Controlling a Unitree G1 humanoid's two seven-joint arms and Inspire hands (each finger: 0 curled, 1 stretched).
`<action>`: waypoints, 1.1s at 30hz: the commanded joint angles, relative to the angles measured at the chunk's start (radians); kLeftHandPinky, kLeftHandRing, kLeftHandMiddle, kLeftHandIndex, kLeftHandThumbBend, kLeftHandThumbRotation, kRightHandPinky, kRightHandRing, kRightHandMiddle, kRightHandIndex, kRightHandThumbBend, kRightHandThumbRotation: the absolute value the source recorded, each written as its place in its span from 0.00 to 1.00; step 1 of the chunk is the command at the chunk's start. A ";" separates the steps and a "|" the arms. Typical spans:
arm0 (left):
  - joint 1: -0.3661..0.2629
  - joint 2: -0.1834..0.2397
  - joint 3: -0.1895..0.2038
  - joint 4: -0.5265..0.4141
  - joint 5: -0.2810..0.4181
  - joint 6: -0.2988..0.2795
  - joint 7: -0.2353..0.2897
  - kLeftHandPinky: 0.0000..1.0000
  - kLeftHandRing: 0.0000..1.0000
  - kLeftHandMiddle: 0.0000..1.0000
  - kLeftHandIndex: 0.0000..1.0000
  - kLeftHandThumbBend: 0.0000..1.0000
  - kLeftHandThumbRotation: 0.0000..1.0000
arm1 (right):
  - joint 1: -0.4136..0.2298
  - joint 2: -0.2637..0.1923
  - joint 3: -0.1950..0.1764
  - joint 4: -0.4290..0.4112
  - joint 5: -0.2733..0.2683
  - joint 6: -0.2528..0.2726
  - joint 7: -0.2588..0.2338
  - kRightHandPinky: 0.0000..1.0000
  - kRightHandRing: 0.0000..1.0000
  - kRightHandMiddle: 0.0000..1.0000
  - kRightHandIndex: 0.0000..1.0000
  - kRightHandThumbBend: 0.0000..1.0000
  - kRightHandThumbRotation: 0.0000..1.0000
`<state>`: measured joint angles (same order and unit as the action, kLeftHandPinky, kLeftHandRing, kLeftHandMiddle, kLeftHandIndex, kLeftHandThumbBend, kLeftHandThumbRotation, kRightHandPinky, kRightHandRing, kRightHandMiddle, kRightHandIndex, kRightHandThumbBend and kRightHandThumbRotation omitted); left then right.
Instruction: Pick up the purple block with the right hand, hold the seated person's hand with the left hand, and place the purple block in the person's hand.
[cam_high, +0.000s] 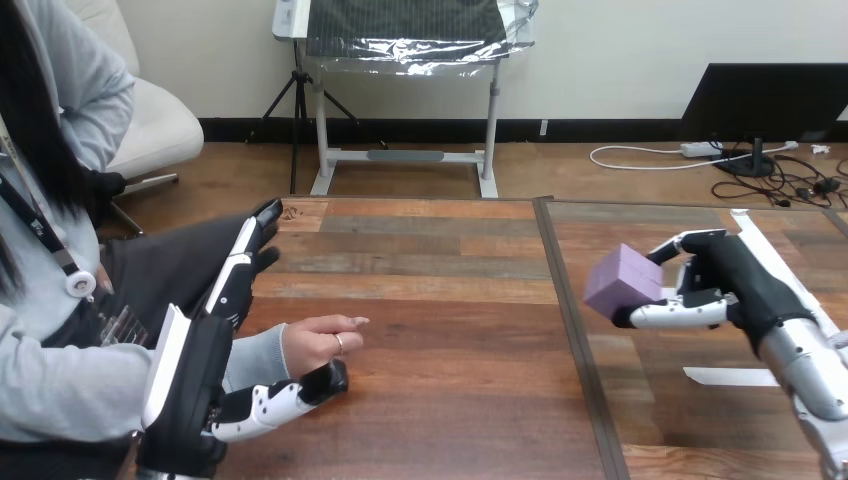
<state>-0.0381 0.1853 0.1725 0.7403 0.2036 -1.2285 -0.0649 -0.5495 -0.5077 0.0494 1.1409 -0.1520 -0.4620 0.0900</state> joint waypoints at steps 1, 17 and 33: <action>-0.021 0.029 0.017 -0.084 0.068 0.047 0.055 0.95 0.98 0.98 0.97 1.00 0.62 | -0.061 0.029 -0.039 -0.038 0.038 0.017 0.009 0.02 0.06 0.10 0.07 0.51 0.00; -0.026 0.087 0.006 -0.134 0.266 0.184 0.230 0.92 0.95 0.95 0.95 1.00 0.57 | -0.065 0.069 -0.051 -0.045 0.055 -0.030 0.020 0.02 0.05 0.08 0.06 0.49 0.00; -0.062 0.186 -0.064 -0.119 0.388 0.323 0.305 0.92 0.95 0.96 0.96 1.00 0.54 | -0.073 0.109 -0.054 -0.064 0.065 -0.029 0.025 0.01 0.05 0.08 0.06 0.50 0.00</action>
<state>-0.0314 0.3244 0.1496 0.6548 0.5626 -0.9376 0.2205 -0.5496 -0.4211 0.0233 1.1396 -0.1115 -0.4626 0.1152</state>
